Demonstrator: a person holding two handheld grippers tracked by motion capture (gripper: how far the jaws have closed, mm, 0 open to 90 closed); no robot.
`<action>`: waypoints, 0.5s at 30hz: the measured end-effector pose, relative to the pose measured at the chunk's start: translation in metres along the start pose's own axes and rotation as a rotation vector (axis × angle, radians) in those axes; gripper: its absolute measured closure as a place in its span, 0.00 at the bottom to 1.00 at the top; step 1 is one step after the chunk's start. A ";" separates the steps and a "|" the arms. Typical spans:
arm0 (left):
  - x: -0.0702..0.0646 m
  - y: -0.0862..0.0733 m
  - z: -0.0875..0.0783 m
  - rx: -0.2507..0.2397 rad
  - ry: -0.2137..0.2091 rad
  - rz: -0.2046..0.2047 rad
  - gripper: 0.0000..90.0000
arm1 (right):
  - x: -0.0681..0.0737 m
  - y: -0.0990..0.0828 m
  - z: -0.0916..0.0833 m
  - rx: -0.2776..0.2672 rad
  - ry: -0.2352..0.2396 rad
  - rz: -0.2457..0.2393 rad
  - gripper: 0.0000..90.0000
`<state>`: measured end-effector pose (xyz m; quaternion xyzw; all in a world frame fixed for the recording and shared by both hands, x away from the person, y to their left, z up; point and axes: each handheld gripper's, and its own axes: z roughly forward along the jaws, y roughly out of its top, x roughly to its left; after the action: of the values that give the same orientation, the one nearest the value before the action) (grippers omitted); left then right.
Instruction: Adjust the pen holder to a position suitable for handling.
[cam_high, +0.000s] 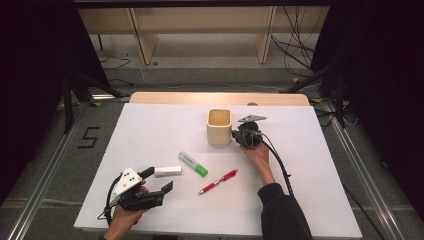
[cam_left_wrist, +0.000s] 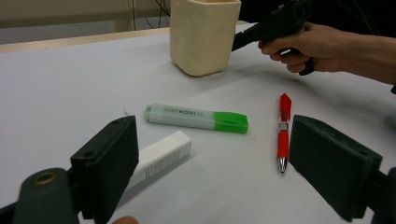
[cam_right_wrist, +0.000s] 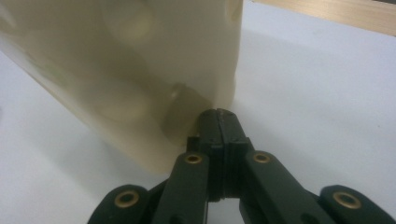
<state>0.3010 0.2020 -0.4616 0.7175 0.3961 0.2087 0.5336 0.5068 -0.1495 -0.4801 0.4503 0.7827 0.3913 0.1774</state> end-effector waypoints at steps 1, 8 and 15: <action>0.000 0.000 0.000 -0.001 0.001 0.000 0.18 | 0.001 0.000 0.001 -0.001 0.000 0.000 1.00; 0.000 0.000 0.000 0.002 0.001 0.005 0.18 | 0.002 0.002 0.000 -0.007 0.007 0.009 1.00; 0.001 0.000 -0.001 0.004 0.007 0.005 0.18 | 0.005 -0.001 -0.019 -0.030 -0.019 -0.003 0.93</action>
<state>0.3007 0.2034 -0.4615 0.7187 0.3967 0.2120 0.5303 0.4913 -0.1538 -0.4684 0.4504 0.7757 0.3982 0.1922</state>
